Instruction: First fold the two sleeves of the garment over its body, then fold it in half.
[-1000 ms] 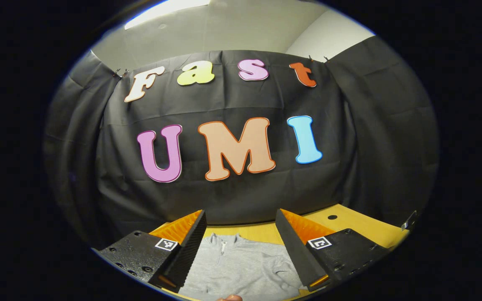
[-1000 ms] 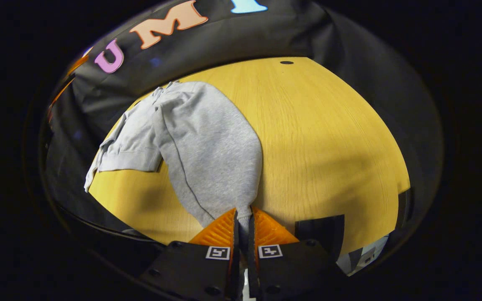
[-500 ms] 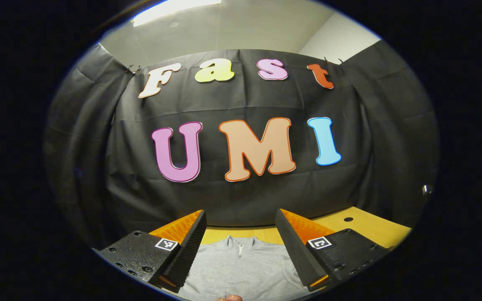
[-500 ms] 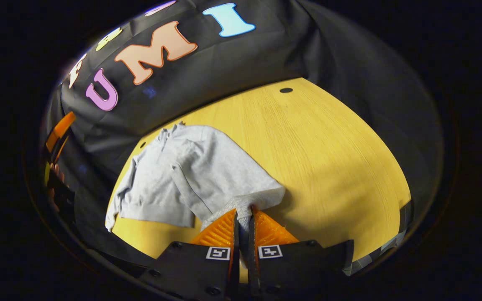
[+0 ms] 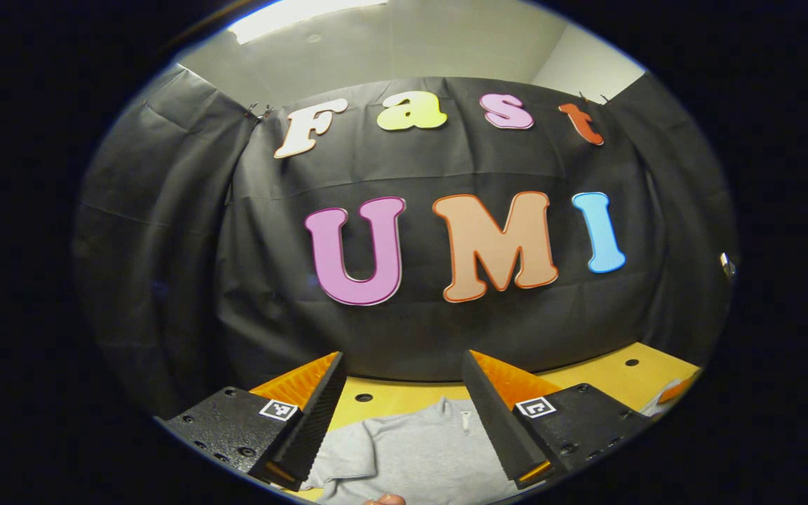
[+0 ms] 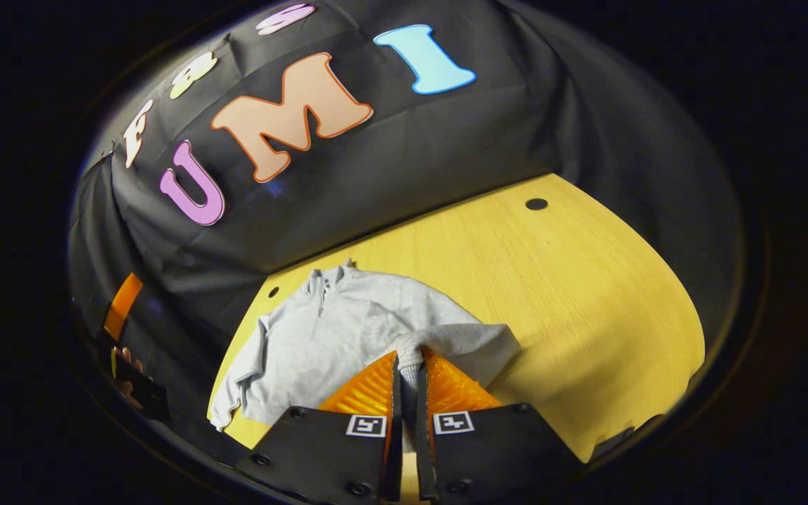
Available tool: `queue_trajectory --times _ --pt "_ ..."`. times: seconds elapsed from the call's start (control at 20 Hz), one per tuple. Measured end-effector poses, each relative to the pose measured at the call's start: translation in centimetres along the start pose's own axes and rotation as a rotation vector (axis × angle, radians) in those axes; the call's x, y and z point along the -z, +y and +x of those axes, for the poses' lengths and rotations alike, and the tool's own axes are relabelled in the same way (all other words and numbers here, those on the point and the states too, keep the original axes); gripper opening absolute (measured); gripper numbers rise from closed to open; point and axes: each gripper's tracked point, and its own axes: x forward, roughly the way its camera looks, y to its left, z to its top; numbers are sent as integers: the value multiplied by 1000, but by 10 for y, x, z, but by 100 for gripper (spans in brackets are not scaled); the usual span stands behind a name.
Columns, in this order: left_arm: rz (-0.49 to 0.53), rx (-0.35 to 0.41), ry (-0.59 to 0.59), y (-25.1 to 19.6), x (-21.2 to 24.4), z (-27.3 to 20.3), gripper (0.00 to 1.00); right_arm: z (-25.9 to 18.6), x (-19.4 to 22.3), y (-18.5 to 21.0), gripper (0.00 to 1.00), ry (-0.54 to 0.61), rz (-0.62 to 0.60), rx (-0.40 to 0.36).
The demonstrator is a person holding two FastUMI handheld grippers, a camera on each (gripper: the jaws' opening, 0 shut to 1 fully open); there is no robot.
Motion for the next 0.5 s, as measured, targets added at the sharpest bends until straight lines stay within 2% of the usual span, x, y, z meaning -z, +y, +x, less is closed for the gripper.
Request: queue_trajectory --times 0.25,0.3,0.4,0.5 --pt "-6 -101 2 62 6 0 99 25 -32 64 10 -48 -57 -68" --pt "-7 -121 5 73 9 -1 96 30 -36 78 10 -51 -63 -84" --pt "-12 -158 15 95 15 -5 100 39 -41 104 10 -55 -76 -117" --pt "-17 -191 25 114 20 -8 99 50 -42 131 10 -55 -98 -152"
